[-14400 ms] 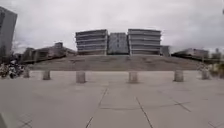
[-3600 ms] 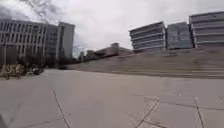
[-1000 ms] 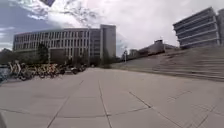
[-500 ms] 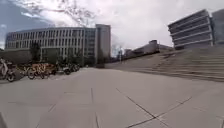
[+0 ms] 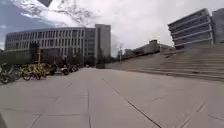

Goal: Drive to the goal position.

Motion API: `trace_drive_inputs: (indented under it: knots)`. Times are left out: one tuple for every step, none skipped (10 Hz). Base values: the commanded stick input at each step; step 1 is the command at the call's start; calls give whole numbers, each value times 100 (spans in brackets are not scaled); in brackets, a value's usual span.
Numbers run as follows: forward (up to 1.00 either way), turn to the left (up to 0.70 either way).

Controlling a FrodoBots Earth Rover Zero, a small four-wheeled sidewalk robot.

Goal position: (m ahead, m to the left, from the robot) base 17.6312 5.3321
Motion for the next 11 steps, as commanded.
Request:
trace_drive_inputs:
  knots:
    - [70, 0]
    - [70, 0]
    - [70, 0]
    - [70, 0]
    - [70, 0]
    - [70, 0]
    - [70, 0]
    - [70, 0]
    - [70, 0]
    - [70, 0]
    - [70, 0]
